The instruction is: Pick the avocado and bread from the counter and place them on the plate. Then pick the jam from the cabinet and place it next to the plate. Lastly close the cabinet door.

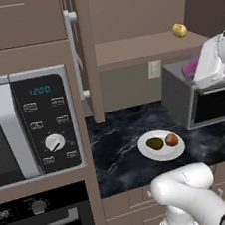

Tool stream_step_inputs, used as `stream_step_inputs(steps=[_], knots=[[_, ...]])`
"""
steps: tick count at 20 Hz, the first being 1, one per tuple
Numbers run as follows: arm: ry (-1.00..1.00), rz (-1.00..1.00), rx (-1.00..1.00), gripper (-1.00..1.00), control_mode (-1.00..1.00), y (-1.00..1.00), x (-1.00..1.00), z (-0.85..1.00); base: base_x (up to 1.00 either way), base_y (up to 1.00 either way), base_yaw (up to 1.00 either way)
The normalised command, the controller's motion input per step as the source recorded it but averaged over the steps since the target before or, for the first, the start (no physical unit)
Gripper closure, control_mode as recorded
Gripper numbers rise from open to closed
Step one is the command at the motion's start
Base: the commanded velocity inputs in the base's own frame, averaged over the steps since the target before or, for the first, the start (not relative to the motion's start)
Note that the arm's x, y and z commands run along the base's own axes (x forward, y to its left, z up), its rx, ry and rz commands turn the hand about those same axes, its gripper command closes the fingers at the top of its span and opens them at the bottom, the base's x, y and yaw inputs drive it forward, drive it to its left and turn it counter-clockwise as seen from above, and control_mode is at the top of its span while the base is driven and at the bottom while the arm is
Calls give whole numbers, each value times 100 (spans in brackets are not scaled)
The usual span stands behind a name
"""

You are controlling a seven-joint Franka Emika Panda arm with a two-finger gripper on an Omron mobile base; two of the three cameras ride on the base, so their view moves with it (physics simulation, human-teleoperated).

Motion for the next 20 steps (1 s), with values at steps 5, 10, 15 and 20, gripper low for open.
stream_step_inputs(steps=[5, 10, 15, 20], knots=[[0, 12, -14, 100, -100, 53, -26, -46, 0, 0, 0], [1, 3, -5, 100, -100, 30, 0, -54, 0, 0, 0], [2, 0, -2, 100, -100, 20, 0, -59, 0, 0, 0], [9, 0, -3, 100, -100, 32, 0, -43, 0, 0, 0]])
